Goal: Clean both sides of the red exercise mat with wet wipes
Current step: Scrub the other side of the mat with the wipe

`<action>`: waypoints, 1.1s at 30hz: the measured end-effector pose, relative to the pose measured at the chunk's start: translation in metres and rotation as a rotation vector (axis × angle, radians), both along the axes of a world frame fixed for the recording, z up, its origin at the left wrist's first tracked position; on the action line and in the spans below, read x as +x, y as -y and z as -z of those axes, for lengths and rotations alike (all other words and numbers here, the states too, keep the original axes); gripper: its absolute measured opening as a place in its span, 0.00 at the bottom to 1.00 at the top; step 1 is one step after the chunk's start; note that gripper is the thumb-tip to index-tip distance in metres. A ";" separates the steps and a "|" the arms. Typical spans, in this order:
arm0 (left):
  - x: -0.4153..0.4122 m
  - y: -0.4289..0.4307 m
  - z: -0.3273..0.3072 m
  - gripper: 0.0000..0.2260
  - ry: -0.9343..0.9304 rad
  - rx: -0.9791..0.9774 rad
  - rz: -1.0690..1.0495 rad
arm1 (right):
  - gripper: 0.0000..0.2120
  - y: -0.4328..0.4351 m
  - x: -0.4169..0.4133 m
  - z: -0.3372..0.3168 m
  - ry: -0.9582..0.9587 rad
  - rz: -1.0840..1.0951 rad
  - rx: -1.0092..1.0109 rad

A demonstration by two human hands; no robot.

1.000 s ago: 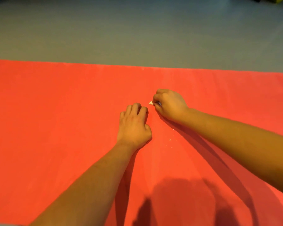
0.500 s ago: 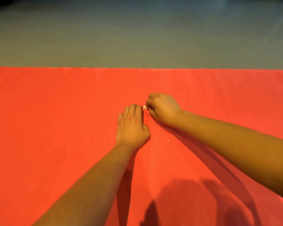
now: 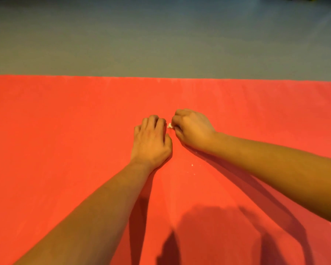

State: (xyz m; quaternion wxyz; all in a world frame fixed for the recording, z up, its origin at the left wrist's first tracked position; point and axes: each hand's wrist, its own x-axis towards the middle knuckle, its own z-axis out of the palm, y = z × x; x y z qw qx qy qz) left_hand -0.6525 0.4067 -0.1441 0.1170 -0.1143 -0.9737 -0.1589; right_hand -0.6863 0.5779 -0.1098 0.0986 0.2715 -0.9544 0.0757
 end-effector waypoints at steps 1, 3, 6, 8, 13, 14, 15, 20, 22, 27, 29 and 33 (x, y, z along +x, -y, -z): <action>-0.001 0.001 0.003 0.15 -0.003 -0.020 0.015 | 0.07 0.002 -0.017 0.000 -0.009 0.044 0.009; -0.003 0.001 0.007 0.18 0.002 -0.046 0.041 | 0.10 0.004 -0.058 -0.003 -0.014 0.165 0.003; -0.006 0.001 0.010 0.20 0.010 -0.044 0.046 | 0.11 0.001 -0.118 -0.002 -0.027 0.319 0.035; -0.006 0.002 0.011 0.20 0.009 -0.037 0.034 | 0.11 0.001 -0.150 -0.003 -0.019 0.376 0.050; -0.006 0.002 0.010 0.21 0.013 -0.028 0.029 | 0.10 -0.005 -0.181 -0.008 0.027 0.398 0.039; -0.006 0.002 0.009 0.21 0.017 -0.031 0.027 | 0.10 -0.006 -0.178 -0.007 0.036 0.408 0.004; -0.006 0.002 0.008 0.21 0.020 -0.035 0.027 | 0.11 -0.007 -0.170 -0.006 0.044 0.413 -0.023; -0.005 0.001 0.008 0.21 0.013 -0.060 0.018 | 0.10 -0.013 -0.110 0.004 -0.091 0.194 0.056; -0.005 0.000 0.008 0.21 0.010 -0.066 0.015 | 0.09 -0.018 -0.107 0.007 -0.131 0.132 0.100; -0.006 0.001 0.009 0.21 0.001 -0.047 0.009 | 0.10 -0.012 -0.160 -0.002 -0.057 0.270 0.120; -0.006 0.001 0.008 0.20 -0.001 -0.033 0.014 | 0.11 -0.005 -0.177 -0.009 -0.027 0.321 0.148; -0.005 0.000 0.006 0.19 0.006 -0.001 0.016 | 0.10 -0.003 -0.169 -0.018 0.035 0.390 0.136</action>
